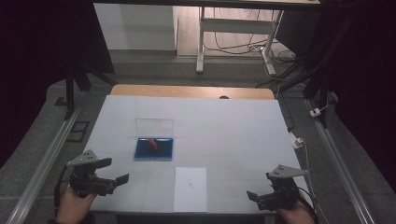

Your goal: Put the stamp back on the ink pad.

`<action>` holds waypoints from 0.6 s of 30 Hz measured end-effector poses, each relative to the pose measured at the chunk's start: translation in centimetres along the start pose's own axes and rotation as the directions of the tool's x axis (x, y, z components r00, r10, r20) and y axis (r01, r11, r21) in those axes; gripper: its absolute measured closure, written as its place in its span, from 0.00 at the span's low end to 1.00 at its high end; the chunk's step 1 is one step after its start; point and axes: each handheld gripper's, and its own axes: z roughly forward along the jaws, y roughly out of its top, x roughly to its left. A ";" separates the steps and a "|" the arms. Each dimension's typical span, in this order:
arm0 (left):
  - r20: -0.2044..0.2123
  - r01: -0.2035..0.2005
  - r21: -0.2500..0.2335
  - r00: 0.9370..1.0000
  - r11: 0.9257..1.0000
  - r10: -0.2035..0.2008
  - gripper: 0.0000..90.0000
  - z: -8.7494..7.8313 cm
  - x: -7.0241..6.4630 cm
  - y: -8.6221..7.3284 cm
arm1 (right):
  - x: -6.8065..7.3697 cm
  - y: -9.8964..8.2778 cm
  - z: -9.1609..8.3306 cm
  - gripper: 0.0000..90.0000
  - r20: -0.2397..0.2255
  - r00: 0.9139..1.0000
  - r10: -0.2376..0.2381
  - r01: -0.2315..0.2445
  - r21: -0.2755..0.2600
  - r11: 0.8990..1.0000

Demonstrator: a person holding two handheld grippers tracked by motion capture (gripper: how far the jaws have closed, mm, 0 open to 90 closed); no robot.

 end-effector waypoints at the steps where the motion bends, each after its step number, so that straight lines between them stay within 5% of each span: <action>1: -0.002 0.001 0.001 1.000 1.000 -0.001 0.00 -0.2 0.0 -0.2 | 0.0 0.0 0.0 0.00 0.000 1.000 0.001 -0.001 0.000 1.000; 18: -0.075 0.031 0.030 0.997 0.999 -0.029 0.00 -2.3 -0.3 -3.2 | 0.0 0.0 0.1 0.00 0.003 1.000 0.003 -0.003 0.004 1.000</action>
